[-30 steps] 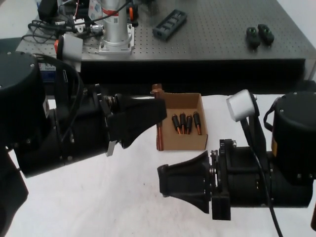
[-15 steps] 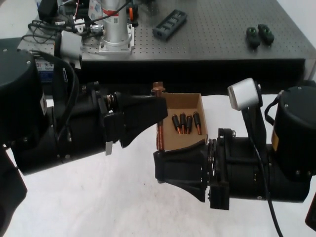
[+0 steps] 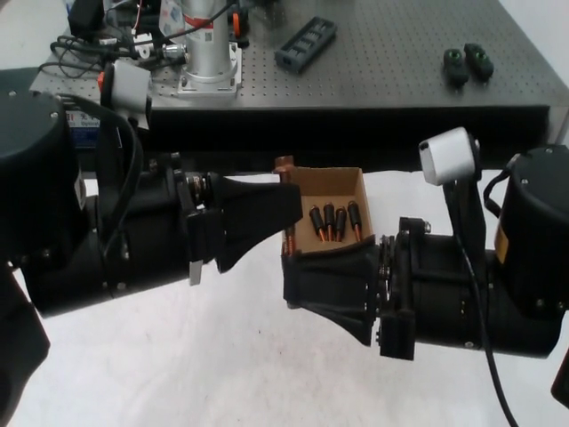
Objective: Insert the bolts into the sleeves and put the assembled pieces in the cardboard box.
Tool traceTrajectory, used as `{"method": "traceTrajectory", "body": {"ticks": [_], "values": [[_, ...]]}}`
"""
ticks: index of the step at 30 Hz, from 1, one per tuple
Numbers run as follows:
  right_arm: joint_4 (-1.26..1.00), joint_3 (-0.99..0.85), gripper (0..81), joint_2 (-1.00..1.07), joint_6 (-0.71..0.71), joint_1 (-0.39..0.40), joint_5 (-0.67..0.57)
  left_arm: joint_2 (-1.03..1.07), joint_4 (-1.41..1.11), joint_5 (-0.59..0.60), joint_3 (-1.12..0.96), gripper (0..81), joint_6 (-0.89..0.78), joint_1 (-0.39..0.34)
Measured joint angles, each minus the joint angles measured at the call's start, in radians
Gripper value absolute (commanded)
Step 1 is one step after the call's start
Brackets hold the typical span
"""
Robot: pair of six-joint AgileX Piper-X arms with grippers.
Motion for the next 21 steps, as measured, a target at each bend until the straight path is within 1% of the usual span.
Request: {"method": "traceTrajectory", "body": {"ticks": [2, 3, 4, 6, 8, 9, 10, 13, 15, 19, 20, 21], "values": [[0.0, 0.0, 4.7, 0.0, 0.0, 0.0, -0.011, 0.0, 0.0, 0.006, 0.0, 0.3, 0.0, 0.0], [0.0, 0.0, 4.7, 0.0, 0.0, 0.0, -0.017, 0.0, 0.0, 0.017, 0.0, 2.1, 0.0, 0.0], [0.0, 0.0, 4.7, 0.0, 0.0, 0.0, -0.023, 0.0, 0.006, 0.029, 0.0, 6.4, 0.0, 0.0], [0.0, 0.0, 4.7, 0.0, 0.0, 0.0, -0.026, 0.0, 0.015, 0.044, 0.0, 19.9, 0.0, 0.0], [0.002, 0.0, 4.7, 0.0, 0.0, -0.002, -0.026, 0.0, 0.031, 0.054, 0.0, 39.6, 0.0, 0.0], [0.002, 0.0, 4.7, 0.0, 0.002, -0.003, -0.024, 0.0, 0.043, 0.067, 0.0, 46.4, 0.0, 0.0], [0.002, 0.0, 4.7, 0.0, 0.002, -0.002, -0.022, 0.0, 0.054, 0.075, 0.0, 49.0, 0.0, 0.0], [0.006, 0.0, 4.7, 0.0, 0.002, -0.011, -0.018, 0.0, 0.065, 0.058, 0.0, 45.0, 0.0, 0.0], [0.005, 0.0, 4.7, 0.0, 0.002, -0.033, -0.001, 0.0, 0.069, 0.038, 0.0, 42.6, 0.0, 0.0], [0.014, -0.006, 4.7, 0.006, -0.03, -0.123, 0.084, 0.0, 0.107, -0.056, 0.0, 38.9, 0.047, 0.0], [0.025, -0.019, 4.7, 0.016, -0.049, -0.15, 0.104, 0.0, 0.151, -0.105, 0.0, 36.3, 0.085, 0.0], [0.027, -0.019, 4.7, 0.018, -0.052, -0.154, 0.107, 0.0, 0.179, -0.129, 0.0, 32.7, 0.109, 0.0]]}}
